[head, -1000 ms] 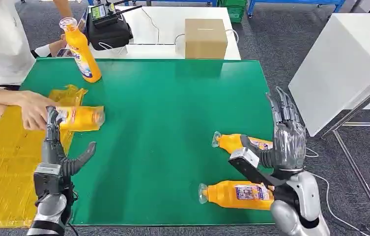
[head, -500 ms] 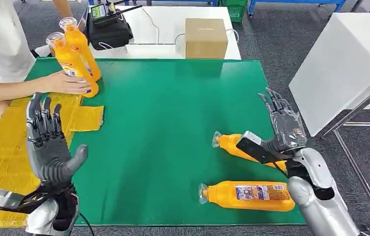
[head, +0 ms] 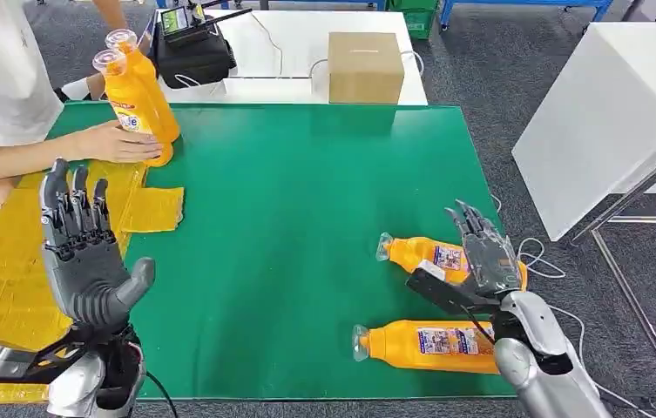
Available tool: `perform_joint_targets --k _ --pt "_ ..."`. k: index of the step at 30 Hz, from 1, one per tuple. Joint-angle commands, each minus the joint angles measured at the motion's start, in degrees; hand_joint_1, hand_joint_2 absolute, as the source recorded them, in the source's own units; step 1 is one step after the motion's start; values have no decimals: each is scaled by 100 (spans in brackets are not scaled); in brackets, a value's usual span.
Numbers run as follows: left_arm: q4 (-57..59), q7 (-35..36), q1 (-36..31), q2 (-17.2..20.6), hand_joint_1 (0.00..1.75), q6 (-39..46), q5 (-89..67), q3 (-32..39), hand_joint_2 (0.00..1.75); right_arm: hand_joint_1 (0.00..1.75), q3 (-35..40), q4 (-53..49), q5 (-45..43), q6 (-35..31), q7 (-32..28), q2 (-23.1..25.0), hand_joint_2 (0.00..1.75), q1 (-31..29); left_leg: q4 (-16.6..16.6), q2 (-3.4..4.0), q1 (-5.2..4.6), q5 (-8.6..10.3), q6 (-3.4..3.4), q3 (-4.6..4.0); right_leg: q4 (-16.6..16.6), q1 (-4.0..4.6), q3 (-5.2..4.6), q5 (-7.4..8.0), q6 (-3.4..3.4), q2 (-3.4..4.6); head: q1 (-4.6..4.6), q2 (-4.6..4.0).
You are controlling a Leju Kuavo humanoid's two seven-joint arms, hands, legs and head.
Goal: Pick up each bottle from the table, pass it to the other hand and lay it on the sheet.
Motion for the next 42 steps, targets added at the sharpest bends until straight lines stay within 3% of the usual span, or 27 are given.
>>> perform_joint_targets --k 1,5,12,23,36,40,42 --pt "278 44 -82 -115 0 -119 77 100 175 0 62 426 56 -66 154 134 175 96 -8 2 4 -10 -17 33 -13 4 35 -7 -7 -4 0 0" --pt "358 44 -84 -249 0 -608 260 164 175 0 -260 767 309 -104 447 224 175 156 -8 0 3 -6 -12 24 -12 3 26 -4 -5 -5 0 0" --pt "475 44 -119 -317 0 -633 36 125 175 0 -760 1346 903 -277 618 448 175 58 -9 3 2 -5 -10 22 -13 2 23 -2 -4 -1 0 0" --pt "652 54 -303 -336 0 -687 55 38 175 0 -833 1952 1138 -140 648 480 175 -421 -8 11 1 -7 -15 27 -12 2 25 -2 -6 4 -2 0" --pt "907 44 -673 -326 0 -752 243 -264 175 0 -384 3556 1187 353 118 545 175 -1358 -9 18 3 -9 -19 38 -14 3 35 -2 -8 10 0 0" --pt "913 44 -680 -326 0 -750 243 -268 175 0 -386 3569 1180 359 105 531 175 -1364 -5 9 2 -4 -10 21 -9 2 21 0 -4 4 0 0" --pt "965 44 -768 -294 0 -798 350 -353 175 0 -161 3812 1028 824 -190 375 175 -1471 -4 9 3 -2 -7 18 -8 3 18 1 -3 1 0 0"
